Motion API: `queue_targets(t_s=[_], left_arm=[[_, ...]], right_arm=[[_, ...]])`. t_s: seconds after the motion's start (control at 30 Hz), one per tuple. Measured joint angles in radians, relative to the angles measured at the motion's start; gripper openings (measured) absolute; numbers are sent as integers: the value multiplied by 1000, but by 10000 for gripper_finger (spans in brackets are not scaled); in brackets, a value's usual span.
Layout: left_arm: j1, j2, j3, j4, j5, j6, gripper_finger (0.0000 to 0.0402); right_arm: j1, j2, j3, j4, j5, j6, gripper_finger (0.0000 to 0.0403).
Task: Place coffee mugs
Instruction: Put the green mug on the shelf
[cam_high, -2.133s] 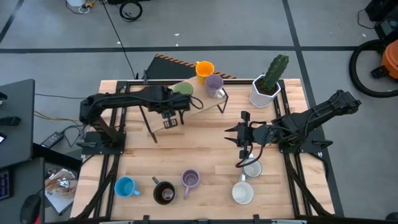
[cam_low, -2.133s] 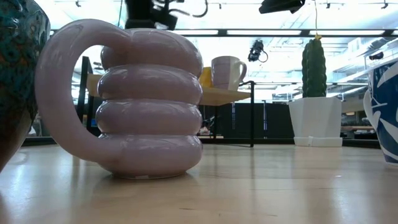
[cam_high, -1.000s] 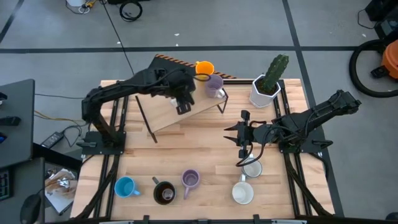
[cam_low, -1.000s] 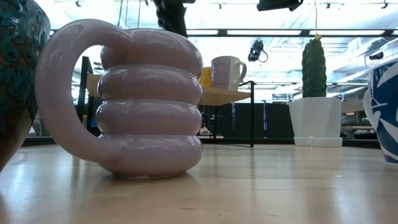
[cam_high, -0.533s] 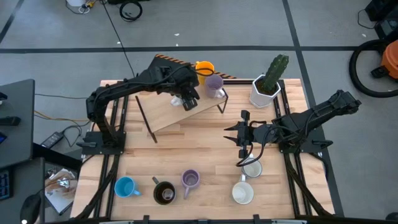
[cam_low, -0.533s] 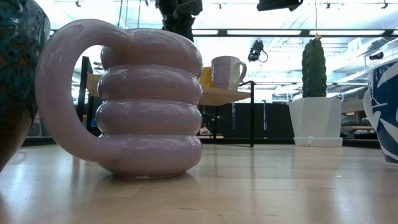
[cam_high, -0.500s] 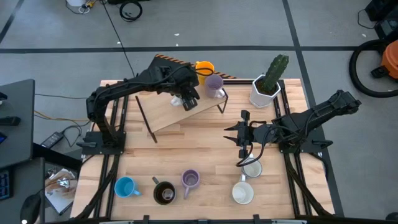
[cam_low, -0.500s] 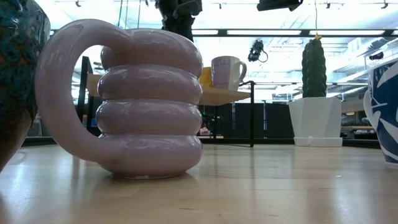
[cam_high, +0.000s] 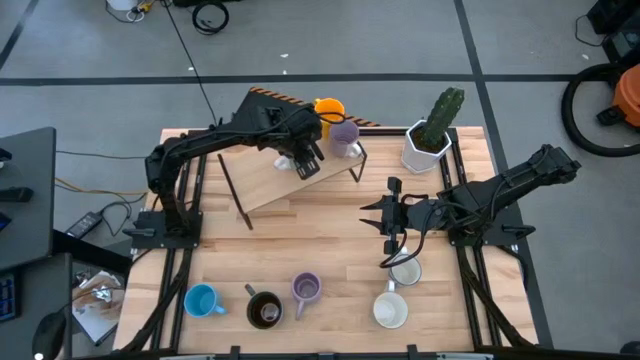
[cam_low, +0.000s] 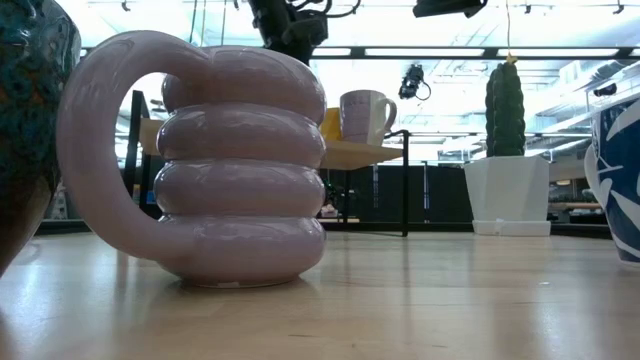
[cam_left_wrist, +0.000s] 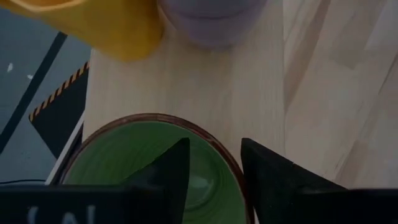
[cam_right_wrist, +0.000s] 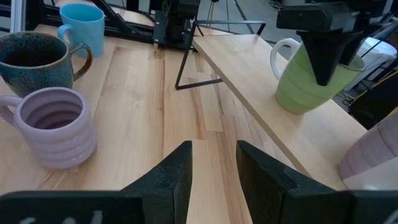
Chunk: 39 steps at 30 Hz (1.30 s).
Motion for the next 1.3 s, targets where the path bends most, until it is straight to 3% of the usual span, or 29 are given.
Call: queue_targets(t_s=[0.27,0.43,0.77,1.07,1.3], left_arm=[[-2,-2,0,-36,7,79,72],[-6,-5,1,-106,62,264,27],[7,-18,2,-192,140,648,35],[66,-35,1,-235,266,828,39],[63,-37,1,-233,218,876,46]], right_arm=[[0,0,0,-4,0,0,130],[0,0,0,-4,0,0,130],[0,0,0,1,0,0,130],[0,0,0,1,0,0,130],[0,0,0,1,-1,0,130]])
